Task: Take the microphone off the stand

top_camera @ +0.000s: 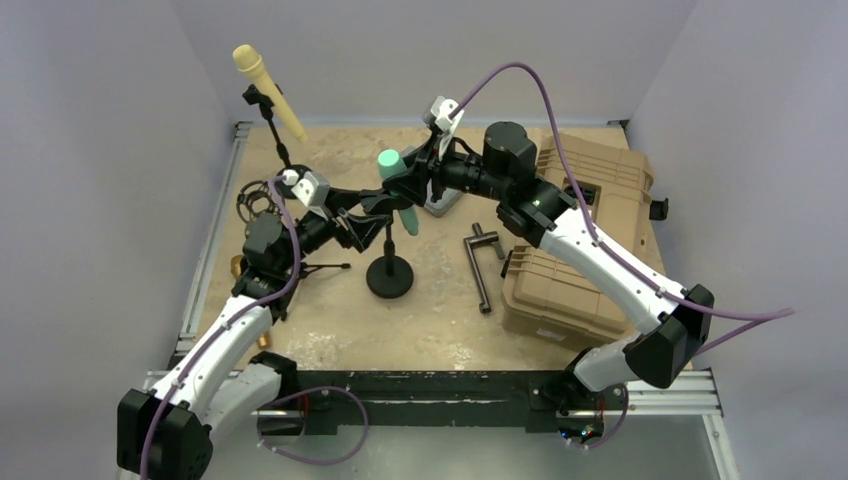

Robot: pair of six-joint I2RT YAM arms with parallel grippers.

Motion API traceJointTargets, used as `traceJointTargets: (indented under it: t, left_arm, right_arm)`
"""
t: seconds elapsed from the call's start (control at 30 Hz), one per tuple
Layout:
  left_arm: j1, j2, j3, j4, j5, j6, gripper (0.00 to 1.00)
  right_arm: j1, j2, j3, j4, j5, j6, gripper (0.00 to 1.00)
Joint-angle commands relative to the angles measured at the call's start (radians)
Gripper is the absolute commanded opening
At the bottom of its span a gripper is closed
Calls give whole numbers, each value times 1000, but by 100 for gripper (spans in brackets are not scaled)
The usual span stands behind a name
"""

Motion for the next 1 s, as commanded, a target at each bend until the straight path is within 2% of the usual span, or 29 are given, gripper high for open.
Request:
traceJointTargets:
  t: [0.0, 0.1, 0.17, 0.23, 0.27, 0.37, 0.57, 0.77, 0.97]
  left_arm:
    - [5, 21, 0, 144, 27, 10, 73]
    - [6, 36, 3, 143, 49, 6, 61]
    - [6, 43, 5, 146, 65, 1, 37]
    - [6, 38, 8, 123, 87, 6, 7]
    - [6, 30, 11, 89, 89, 17, 0]
    - [5, -7, 10, -20, 79, 62, 0]
    - [5, 3, 23, -96, 49, 91, 0]
    - [5, -1, 29, -131, 8, 106, 0]
    - [3, -29, 30, -160, -76, 126, 0]
  right_arm:
    - [-2, -32, 36, 146, -32, 20, 0]
    - [-1, -31, 39, 149, -34, 23, 0]
    - [-1, -30, 37, 149, -36, 23, 0]
    - [-1, -26, 37, 150, -36, 20, 0]
    - [0, -23, 38, 148, -35, 19, 0]
    - [-1, -14, 56, 135, -32, 9, 0]
    - [0, -2, 149, 107, 20, 9, 0]
    - [-1, -57, 260, 38, 281, 3, 0]
    - [0, -168, 185, 0, 546, 11, 0]
